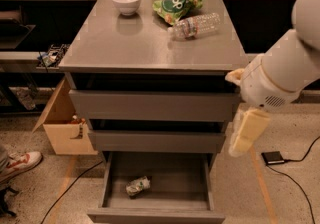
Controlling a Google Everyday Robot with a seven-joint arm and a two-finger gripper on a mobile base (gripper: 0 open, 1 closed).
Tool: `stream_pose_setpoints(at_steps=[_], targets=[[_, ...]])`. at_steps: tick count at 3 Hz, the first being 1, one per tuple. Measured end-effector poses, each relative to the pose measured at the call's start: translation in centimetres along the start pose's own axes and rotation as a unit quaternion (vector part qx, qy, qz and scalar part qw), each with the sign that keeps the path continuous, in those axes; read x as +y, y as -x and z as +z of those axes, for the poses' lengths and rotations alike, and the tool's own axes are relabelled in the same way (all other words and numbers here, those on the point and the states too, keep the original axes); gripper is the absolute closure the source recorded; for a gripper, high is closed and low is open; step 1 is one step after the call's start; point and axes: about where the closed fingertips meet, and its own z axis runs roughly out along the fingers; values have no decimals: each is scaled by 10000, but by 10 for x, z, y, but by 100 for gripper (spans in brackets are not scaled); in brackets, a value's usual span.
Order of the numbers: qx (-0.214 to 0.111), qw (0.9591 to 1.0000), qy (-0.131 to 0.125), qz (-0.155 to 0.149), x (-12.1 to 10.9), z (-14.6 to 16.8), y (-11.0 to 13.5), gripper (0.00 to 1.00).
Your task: Pick 7up can from bottom drawer and place on counter
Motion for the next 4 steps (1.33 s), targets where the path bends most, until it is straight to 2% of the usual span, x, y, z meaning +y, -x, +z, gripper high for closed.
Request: stream_pose_setpoints(at_steps=[1, 2, 3, 4], targets=[[-313, 9990, 310, 85, 23, 83, 1, 0], [-319, 9990, 316, 74, 23, 84, 2, 0], [-407, 9985, 365, -37, 24, 117, 3, 0], [-555, 9976, 392, -94, 29, 171, 2, 0]])
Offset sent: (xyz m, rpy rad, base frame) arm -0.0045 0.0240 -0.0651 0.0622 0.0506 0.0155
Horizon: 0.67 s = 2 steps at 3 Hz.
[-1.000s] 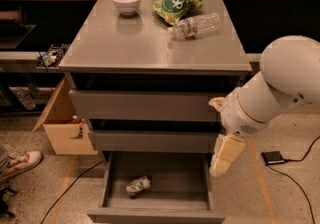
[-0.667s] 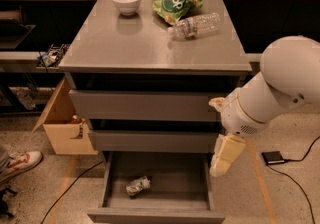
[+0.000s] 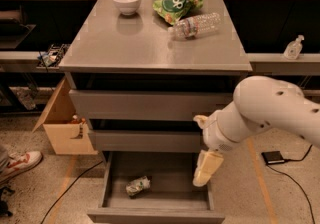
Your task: Pick 7up can from bottom drawer and place on counter
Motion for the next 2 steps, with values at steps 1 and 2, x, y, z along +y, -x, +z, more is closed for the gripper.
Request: stream_pose_setpoints(at_steps=[1, 2], targets=[[-278, 9996, 41, 63, 0, 62, -7, 0], [-595, 9977, 127, 288, 0, 125, -18, 0]])
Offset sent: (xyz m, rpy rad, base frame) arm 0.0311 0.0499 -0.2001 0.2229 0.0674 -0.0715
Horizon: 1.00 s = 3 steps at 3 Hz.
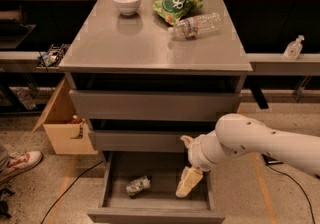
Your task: Pick 7up can from bottom drawer and place on counter
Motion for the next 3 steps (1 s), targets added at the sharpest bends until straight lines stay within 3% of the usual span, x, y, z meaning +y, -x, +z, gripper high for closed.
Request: stream_pose_setpoints(at_steps=[1, 2, 3], targets=[[-496, 9973, 290, 455, 6, 88, -20, 0], [-496, 9973, 291, 455, 6, 88, -20, 0], [-398, 9971, 331, 553, 13, 110, -26, 0]])
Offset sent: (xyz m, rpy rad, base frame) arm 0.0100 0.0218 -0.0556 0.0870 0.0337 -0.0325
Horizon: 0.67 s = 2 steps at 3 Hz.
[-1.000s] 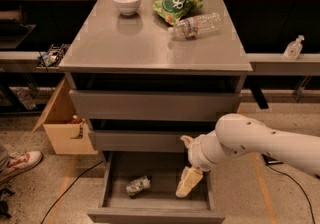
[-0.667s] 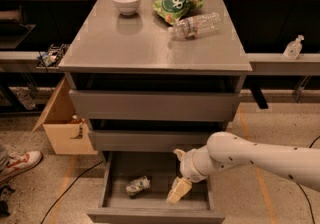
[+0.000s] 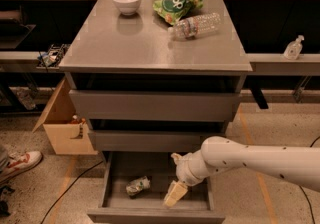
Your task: Pick 7up can from bottom drawer and place on counter
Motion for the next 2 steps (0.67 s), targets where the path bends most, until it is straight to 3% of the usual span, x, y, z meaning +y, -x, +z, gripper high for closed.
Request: stream_pose_setpoints(at_steps=[2], targets=[[-26, 9995, 262, 150, 2, 98, -18, 0]])
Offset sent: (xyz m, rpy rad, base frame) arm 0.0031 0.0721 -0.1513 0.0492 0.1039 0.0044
